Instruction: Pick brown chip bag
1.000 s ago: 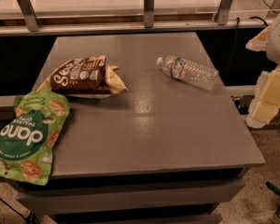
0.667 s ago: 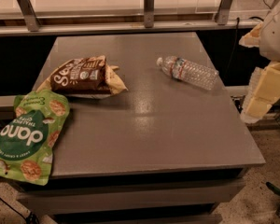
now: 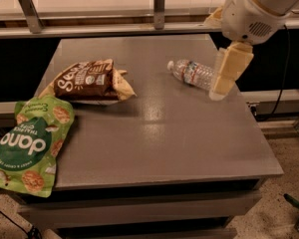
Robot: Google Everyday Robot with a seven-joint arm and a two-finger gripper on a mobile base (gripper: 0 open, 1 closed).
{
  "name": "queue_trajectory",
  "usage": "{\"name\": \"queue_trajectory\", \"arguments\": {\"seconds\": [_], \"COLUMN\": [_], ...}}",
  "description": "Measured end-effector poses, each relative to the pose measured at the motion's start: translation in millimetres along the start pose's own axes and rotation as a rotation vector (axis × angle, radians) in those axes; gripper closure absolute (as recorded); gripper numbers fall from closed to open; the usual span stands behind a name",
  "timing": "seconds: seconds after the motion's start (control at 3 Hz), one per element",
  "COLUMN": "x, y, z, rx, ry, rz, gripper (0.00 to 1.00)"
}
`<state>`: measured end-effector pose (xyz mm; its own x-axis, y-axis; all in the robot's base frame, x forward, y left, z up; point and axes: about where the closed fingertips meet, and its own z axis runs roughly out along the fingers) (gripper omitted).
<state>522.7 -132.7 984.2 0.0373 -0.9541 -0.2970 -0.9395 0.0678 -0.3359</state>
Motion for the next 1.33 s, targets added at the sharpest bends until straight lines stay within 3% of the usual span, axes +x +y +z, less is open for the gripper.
{"name": "queue_trajectory", "arguments": {"seconds": [0.67,1.33], "x": [-86,-123], "y": [-35,-56], "z": [65,116], "rx": [-0.053,-0.098], "ry": [-0.103,-0.115], "rz": [-0.096,-0.086], "gripper": [0.0,0.0]}}
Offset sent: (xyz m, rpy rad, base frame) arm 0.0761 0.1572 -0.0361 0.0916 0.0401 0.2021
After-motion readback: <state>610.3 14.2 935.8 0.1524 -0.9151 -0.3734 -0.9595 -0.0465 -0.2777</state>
